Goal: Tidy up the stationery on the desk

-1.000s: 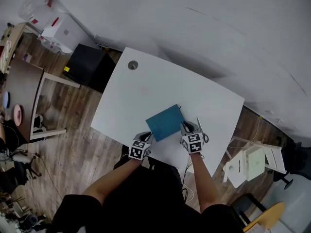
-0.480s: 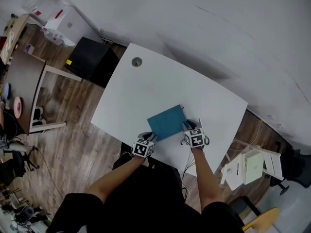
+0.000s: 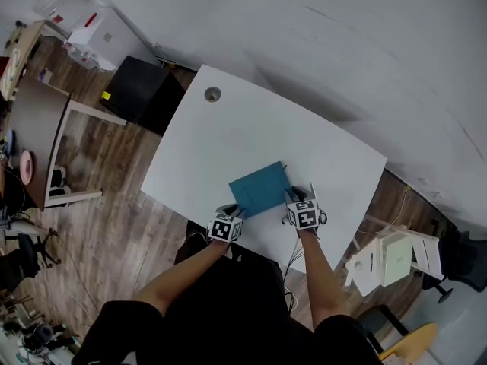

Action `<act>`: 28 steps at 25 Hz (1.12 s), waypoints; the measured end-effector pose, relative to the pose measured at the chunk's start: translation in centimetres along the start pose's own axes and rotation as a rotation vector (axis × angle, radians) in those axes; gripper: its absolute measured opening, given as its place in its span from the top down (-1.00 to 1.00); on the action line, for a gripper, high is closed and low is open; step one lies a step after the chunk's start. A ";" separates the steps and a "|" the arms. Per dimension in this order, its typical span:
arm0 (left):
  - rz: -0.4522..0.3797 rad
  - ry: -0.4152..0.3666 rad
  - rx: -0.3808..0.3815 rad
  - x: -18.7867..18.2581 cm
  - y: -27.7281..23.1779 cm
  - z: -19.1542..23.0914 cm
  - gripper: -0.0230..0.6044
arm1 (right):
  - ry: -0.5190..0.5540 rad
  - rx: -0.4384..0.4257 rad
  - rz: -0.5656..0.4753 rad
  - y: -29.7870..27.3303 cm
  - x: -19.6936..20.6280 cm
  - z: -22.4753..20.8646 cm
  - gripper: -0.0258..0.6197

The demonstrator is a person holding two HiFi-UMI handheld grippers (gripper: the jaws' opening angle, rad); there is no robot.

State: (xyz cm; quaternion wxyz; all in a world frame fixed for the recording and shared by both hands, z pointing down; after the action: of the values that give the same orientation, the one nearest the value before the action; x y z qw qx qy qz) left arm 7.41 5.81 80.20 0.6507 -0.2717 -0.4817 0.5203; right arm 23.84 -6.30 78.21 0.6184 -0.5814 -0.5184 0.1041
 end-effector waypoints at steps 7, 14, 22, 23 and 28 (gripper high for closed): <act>0.021 -0.016 0.034 0.1 0.3 0.6 0.49 | -0.044 0.030 0.005 0.2 0.6 0.6 0.60; 0.026 -0.031 0.054 -0.6 1.2 2.7 0.49 | -0.112 0.062 0.030 0.1 0.9 2.5 0.60; 0.039 -0.094 0.120 -2.3 3.3 7.3 0.35 | -0.201 0.135 0.034 -1.3 0.7 7.1 0.60; 0.039 -0.100 0.123 -2.6 3.6 8.0 0.35 | -0.218 0.142 0.034 -1.5 0.5 7.6 0.60; 0.036 -0.127 0.131 -4.0 4.5 11.0 0.35 | -0.311 0.167 0.034 -2.7 0.2 10.4 0.60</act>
State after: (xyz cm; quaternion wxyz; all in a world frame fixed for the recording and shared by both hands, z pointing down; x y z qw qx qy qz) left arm -4.47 1.81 79.23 0.6259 -0.2036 -0.4817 0.5786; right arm 14.72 -0.60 78.37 0.5750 -0.5134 -0.5877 0.2459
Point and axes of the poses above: the fingertips, and each gripper's own axes: y backward along the fingers, z to its left, x out of its underside, the point moved 2 cm from there along y, backward along the fingers, and after that the axes turned 3 degrees about z, right-handed, at the moved point
